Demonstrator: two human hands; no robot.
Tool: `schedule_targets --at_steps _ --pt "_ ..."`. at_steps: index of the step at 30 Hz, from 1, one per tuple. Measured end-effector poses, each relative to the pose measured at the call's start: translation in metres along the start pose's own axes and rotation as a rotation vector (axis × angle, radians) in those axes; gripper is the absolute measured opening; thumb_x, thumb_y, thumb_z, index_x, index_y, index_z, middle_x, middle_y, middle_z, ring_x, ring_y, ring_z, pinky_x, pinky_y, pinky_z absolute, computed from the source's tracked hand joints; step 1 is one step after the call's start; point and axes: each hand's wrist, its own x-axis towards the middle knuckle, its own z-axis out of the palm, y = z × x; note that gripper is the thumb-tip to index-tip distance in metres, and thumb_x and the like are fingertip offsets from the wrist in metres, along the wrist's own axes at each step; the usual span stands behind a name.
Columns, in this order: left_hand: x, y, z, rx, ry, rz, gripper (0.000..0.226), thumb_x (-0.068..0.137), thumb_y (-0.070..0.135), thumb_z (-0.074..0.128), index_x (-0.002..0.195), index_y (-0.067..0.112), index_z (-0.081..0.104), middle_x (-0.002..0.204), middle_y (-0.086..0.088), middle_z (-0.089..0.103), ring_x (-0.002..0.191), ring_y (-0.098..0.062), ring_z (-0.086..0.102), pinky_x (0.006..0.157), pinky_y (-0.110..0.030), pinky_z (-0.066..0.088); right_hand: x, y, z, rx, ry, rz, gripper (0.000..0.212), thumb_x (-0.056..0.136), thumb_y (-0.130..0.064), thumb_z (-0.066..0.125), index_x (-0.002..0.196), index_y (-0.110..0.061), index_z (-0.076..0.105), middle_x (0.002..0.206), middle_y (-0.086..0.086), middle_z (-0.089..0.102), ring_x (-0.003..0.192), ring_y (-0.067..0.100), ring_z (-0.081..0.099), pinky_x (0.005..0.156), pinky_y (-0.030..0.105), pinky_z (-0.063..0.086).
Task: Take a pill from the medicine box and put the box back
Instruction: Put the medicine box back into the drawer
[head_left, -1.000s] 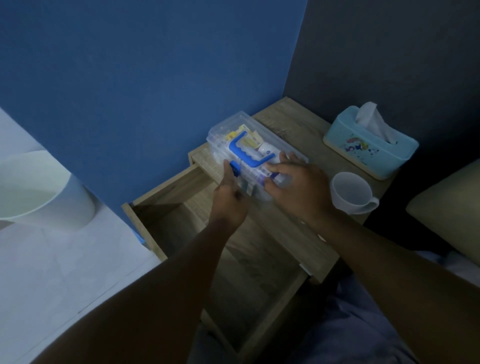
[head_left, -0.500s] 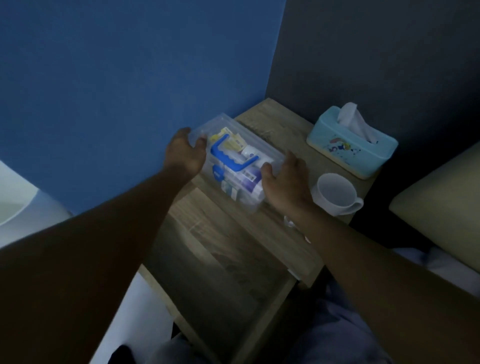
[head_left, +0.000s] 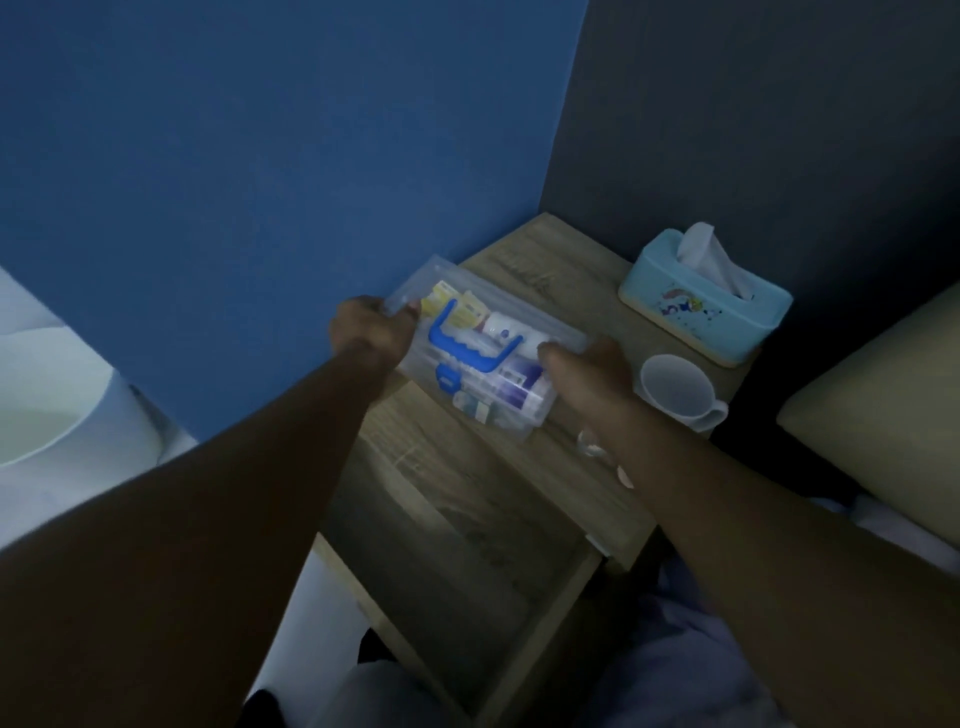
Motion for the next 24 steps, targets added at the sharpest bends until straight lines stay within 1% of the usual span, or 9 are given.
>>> schedule_targets --at_steps 2,5,8,10,12,14,17,20,24 --pt "-0.012 -0.002 -0.015 -0.026 0.009 -0.011 0.043 0.079 0.045 0.07 0.099 0.008 0.074 0.099 -0.01 0.074 0.099 -0.028 0.069 0.087 -0.036 0.056 -0.012 -0.002 -0.008 0.016 -0.028 0.039 0.053 0.084 -0.032 0.071 0.131 -0.012 0.057 0.104 0.005 0.069 0.06 0.007 0.056 0.035 0.013 0.037" --pt "-0.033 0.001 -0.041 -0.025 0.028 0.016 0.04 0.079 0.046 0.068 0.097 0.011 0.075 0.091 -0.006 0.072 0.094 -0.026 0.069 0.081 -0.032 0.055 -0.036 -0.003 -0.015 0.047 -0.063 0.002 0.055 0.08 -0.034 0.074 0.13 -0.018 0.058 0.102 0.002 0.071 0.069 0.01 0.067 0.04 0.014 0.041" --pt "-0.05 0.003 -0.067 -0.042 0.009 0.024 0.042 0.077 0.047 0.067 0.102 0.013 0.075 0.101 -0.008 0.074 0.099 -0.027 0.069 0.091 -0.039 0.056 -0.061 -0.002 -0.018 0.179 -0.089 -0.002 0.057 0.079 -0.028 0.078 0.13 -0.012 0.057 0.089 -0.003 0.069 0.074 0.014 0.073 0.053 0.028 0.058" --pt "-0.061 0.001 -0.081 -0.051 -0.011 0.018 0.046 0.075 0.049 0.069 0.103 0.012 0.074 0.103 -0.008 0.074 0.1 -0.027 0.068 0.093 -0.041 0.055 -0.075 0.002 -0.017 0.242 -0.111 0.002 0.059 0.08 -0.026 0.078 0.132 -0.012 0.057 0.1 0.005 0.072 0.078 0.019 0.075 0.065 0.036 0.064" --pt "-0.071 -0.004 -0.089 -0.035 -0.02 0.023 0.052 0.073 0.052 0.071 0.105 0.011 0.073 0.107 -0.008 0.073 0.102 -0.027 0.067 0.095 -0.039 0.054 -0.092 0.008 -0.013 0.222 -0.091 0.007 0.063 0.081 -0.03 0.076 0.138 -0.019 0.051 0.114 0.007 0.069 0.082 0.018 0.074 0.057 0.03 0.061" --pt "-0.08 -0.013 -0.094 -0.013 -0.012 0.023 0.06 0.073 0.053 0.073 0.115 0.01 0.07 0.115 -0.007 0.071 0.107 -0.026 0.066 0.096 -0.034 0.052 -0.111 0.017 -0.006 0.202 -0.056 0.008 0.063 0.084 -0.035 0.072 0.14 -0.023 0.047 0.118 0.005 0.068 0.082 0.016 0.073 0.051 0.024 0.056" --pt "-0.089 -0.031 -0.097 -0.027 -0.04 -0.008 0.065 0.074 0.05 0.074 0.124 0.009 0.065 0.124 -0.007 0.067 0.114 -0.027 0.062 0.101 -0.039 0.05 -0.134 0.039 0.004 0.203 -0.071 -0.001 0.06 0.087 -0.038 0.069 0.14 -0.029 0.044 0.115 0.001 0.066 0.082 0.013 0.072 0.057 0.028 0.06" --pt "-0.093 -0.05 -0.093 0.022 -0.063 -0.039 0.057 0.078 0.045 0.073 0.123 0.011 0.064 0.123 -0.01 0.066 0.115 -0.03 0.06 0.102 -0.042 0.049 -0.148 0.064 0.017 0.205 -0.089 0.033 0.058 0.088 -0.04 0.068 0.139 -0.032 0.042 0.111 -0.003 0.064 0.08 0.011 0.07 0.059 0.028 0.059" --pt "-0.091 -0.078 -0.081 0.074 -0.151 -0.111 0.052 0.081 0.04 0.072 0.122 0.009 0.062 0.109 -0.009 0.065 0.1 -0.027 0.062 0.088 -0.038 0.054 -0.153 0.095 0.04 0.26 -0.083 0.067 0.056 0.087 -0.033 0.07 0.137 -0.032 0.045 0.124 -0.001 0.062 0.09 0.009 0.065 0.07 0.03 0.059"
